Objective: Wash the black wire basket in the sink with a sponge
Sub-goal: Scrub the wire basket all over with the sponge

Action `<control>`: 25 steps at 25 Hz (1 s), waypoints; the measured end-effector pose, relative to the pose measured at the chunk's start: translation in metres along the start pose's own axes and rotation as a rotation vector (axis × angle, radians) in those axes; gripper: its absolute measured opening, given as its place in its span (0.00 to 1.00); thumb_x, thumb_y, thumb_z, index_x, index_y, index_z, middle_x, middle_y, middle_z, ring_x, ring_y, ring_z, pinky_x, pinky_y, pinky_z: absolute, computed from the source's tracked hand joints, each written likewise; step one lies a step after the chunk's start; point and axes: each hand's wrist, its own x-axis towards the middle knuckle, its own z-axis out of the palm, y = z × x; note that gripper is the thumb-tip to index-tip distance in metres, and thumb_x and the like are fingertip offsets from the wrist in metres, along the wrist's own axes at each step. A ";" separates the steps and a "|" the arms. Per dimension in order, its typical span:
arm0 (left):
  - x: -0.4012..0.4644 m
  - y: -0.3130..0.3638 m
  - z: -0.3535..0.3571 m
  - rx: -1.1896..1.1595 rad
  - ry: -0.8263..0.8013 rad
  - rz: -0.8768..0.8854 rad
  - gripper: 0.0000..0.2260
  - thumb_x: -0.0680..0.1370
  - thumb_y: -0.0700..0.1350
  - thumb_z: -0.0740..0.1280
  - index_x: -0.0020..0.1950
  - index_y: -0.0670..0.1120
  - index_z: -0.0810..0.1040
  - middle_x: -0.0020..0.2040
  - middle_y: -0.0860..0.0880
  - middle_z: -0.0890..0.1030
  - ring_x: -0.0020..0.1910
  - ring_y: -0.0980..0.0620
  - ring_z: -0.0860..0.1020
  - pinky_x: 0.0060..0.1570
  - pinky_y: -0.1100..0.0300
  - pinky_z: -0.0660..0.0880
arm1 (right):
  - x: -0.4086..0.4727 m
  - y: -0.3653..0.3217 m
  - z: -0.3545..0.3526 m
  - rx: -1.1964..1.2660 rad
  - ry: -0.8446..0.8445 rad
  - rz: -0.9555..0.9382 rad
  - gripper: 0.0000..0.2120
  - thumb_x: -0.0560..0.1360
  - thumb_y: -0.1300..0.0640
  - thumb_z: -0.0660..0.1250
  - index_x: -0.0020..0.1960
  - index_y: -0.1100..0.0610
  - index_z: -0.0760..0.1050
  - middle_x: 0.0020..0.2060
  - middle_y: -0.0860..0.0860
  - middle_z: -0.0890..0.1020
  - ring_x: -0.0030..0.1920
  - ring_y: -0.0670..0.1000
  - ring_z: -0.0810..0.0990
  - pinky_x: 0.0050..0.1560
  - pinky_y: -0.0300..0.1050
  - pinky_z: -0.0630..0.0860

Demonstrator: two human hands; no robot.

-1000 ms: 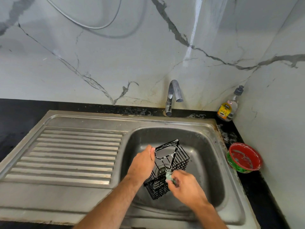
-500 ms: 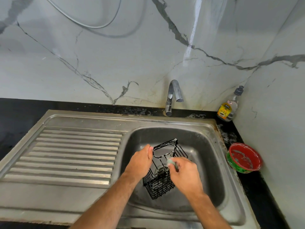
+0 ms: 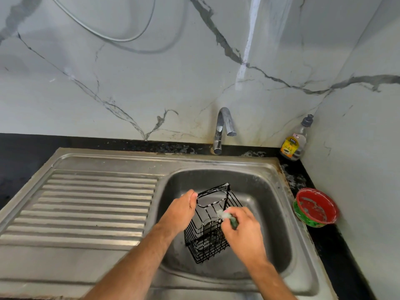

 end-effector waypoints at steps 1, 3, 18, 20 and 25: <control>-0.001 0.001 0.001 -0.001 0.001 0.006 0.17 0.87 0.54 0.48 0.47 0.47 0.68 0.31 0.51 0.72 0.28 0.55 0.71 0.29 0.60 0.65 | 0.000 0.001 -0.003 0.033 0.046 0.032 0.07 0.76 0.56 0.70 0.52 0.47 0.80 0.47 0.43 0.78 0.41 0.39 0.78 0.49 0.39 0.77; -0.003 0.002 0.001 -0.003 0.003 0.018 0.17 0.87 0.54 0.48 0.47 0.47 0.69 0.32 0.51 0.73 0.29 0.55 0.72 0.30 0.60 0.65 | 0.009 0.001 -0.003 0.013 0.037 0.031 0.07 0.77 0.54 0.71 0.55 0.46 0.81 0.47 0.43 0.79 0.42 0.39 0.77 0.49 0.34 0.75; -0.009 -0.005 0.007 -0.169 0.015 0.042 0.15 0.87 0.54 0.51 0.43 0.52 0.68 0.37 0.55 0.74 0.36 0.59 0.73 0.39 0.63 0.69 | 0.017 -0.011 -0.004 -0.074 -0.115 0.063 0.05 0.72 0.54 0.72 0.40 0.47 0.77 0.39 0.40 0.79 0.38 0.39 0.78 0.41 0.30 0.72; -0.008 -0.008 0.009 -0.193 0.015 0.055 0.16 0.87 0.54 0.52 0.42 0.52 0.68 0.37 0.54 0.74 0.37 0.57 0.72 0.42 0.56 0.73 | 0.017 -0.011 -0.009 -0.043 -0.142 0.139 0.05 0.69 0.56 0.70 0.36 0.48 0.76 0.35 0.43 0.81 0.35 0.41 0.80 0.40 0.36 0.77; -0.007 -0.012 0.007 -0.205 -0.005 0.072 0.15 0.87 0.54 0.52 0.46 0.51 0.73 0.44 0.53 0.79 0.46 0.55 0.78 0.50 0.58 0.74 | 0.022 -0.011 -0.027 0.126 -0.049 0.326 0.03 0.72 0.52 0.73 0.40 0.48 0.82 0.33 0.41 0.84 0.34 0.43 0.84 0.43 0.49 0.84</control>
